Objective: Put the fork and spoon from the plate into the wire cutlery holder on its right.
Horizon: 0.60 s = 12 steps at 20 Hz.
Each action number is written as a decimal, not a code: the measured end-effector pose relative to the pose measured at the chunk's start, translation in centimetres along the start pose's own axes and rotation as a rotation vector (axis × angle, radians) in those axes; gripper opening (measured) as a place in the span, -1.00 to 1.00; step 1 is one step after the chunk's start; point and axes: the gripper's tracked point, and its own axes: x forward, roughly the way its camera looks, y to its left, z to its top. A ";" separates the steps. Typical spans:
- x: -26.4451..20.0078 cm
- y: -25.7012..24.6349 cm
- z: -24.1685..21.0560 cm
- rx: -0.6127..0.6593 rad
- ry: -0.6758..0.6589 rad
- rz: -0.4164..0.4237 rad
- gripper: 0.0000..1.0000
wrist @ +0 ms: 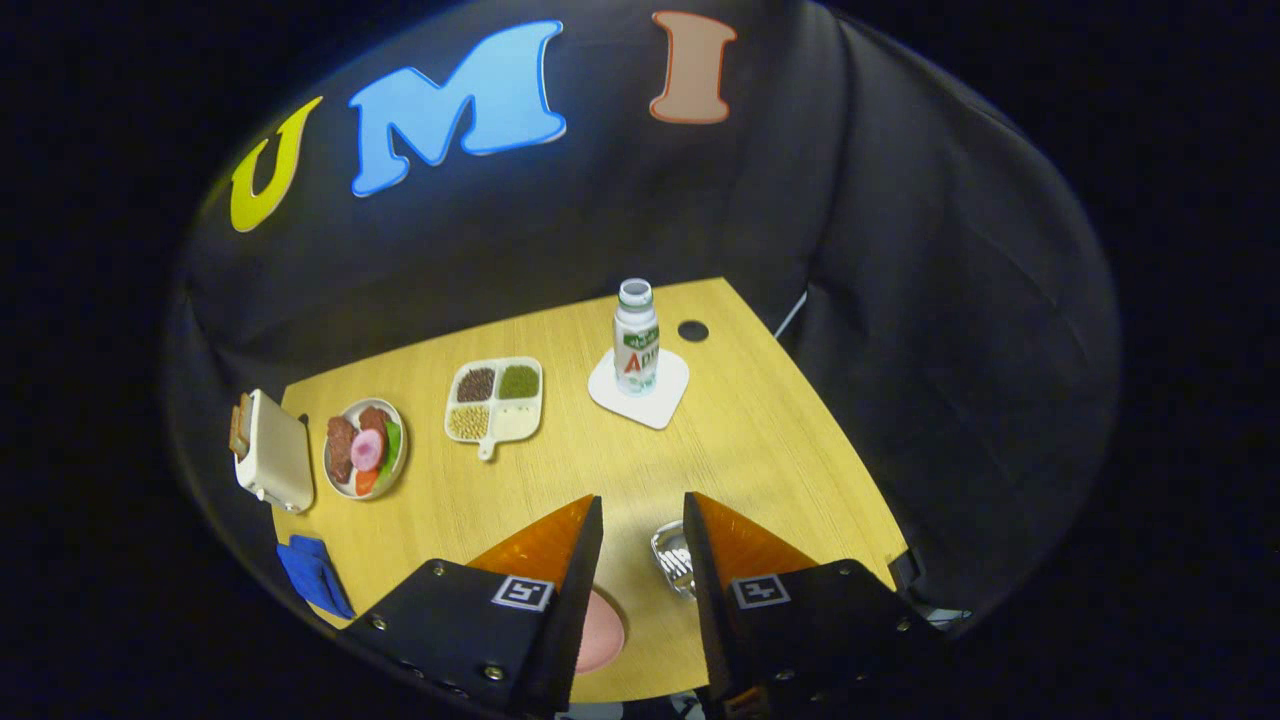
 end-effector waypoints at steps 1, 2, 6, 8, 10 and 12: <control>-0.9 0.4 1.7 0.002 -0.079 0.015 0.01; -2.5 1.1 4.1 0.006 -0.179 0.031 0.01; -8.1 2.3 9.8 -0.006 -0.469 0.068 0.00; -11.4 4.0 10.7 -0.026 -0.563 0.093 0.00; -13.5 4.6 12.2 -0.036 -0.642 0.101 0.00; -14.7 4.9 12.4 -0.046 -0.684 0.107 -0.01</control>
